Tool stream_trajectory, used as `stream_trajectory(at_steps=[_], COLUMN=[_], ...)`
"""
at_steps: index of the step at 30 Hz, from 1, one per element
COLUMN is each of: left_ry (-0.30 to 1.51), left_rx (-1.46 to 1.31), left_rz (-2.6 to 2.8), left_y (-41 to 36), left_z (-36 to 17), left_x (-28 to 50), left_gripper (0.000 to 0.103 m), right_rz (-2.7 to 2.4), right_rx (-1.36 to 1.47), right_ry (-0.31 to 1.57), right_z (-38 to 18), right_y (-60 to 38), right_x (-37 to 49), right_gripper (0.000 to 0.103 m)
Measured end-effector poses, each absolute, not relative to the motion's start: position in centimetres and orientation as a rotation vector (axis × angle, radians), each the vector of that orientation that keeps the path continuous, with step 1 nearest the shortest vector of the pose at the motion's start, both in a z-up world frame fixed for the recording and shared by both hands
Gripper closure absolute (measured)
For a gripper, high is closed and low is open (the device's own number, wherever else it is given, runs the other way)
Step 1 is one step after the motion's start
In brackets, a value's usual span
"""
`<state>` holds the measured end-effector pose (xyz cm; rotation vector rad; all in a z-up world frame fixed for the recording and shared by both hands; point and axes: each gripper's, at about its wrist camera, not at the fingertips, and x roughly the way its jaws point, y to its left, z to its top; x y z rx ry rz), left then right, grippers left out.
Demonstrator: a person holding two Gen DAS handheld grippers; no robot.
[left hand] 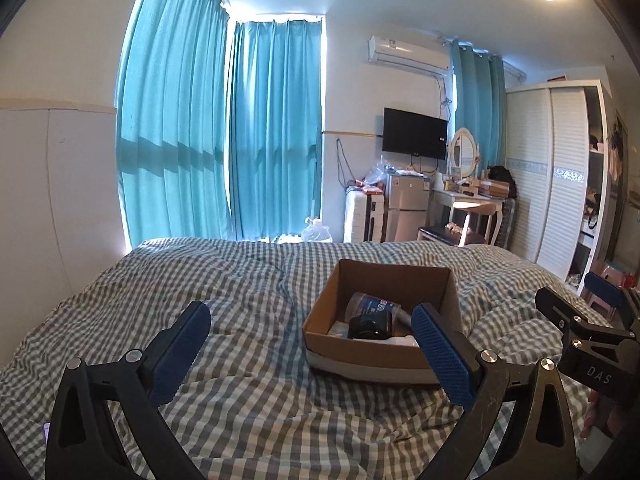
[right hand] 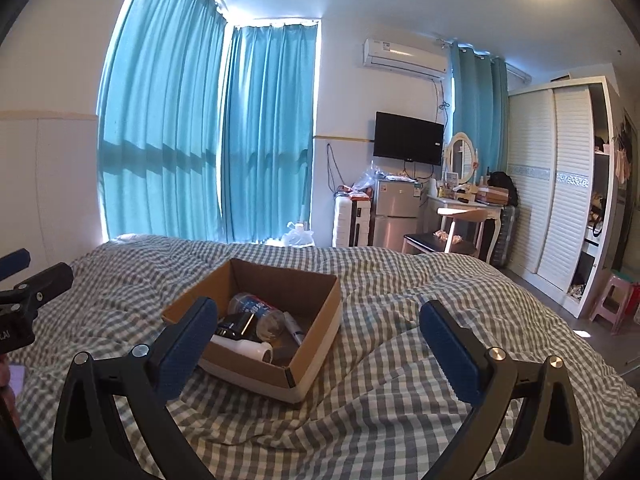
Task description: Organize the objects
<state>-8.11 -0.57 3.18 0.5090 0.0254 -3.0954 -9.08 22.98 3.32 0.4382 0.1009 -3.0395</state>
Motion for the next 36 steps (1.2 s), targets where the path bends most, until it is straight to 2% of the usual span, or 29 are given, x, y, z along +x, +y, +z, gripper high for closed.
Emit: stream_trajectory(at_steps=[8, 36], left_ry=[-0.050, -0.104], left_rx=[0.553, 0.563], left_rz=[-3.090, -3.089], left_y=[0.4, 0.7], left_z=[1.7, 1.7], left_x=[-8.3, -8.1], left_gripper=[0.000, 0.000], right_rz=[-3.024, -2.999], right_rx=[0.499, 0.514], right_ry=[0.111, 0.089], right_z=[1.9, 2.0], right_y=[23.0, 22.5], right_x=[-9.4, -9.3], right_gripper=[0.002, 0.002])
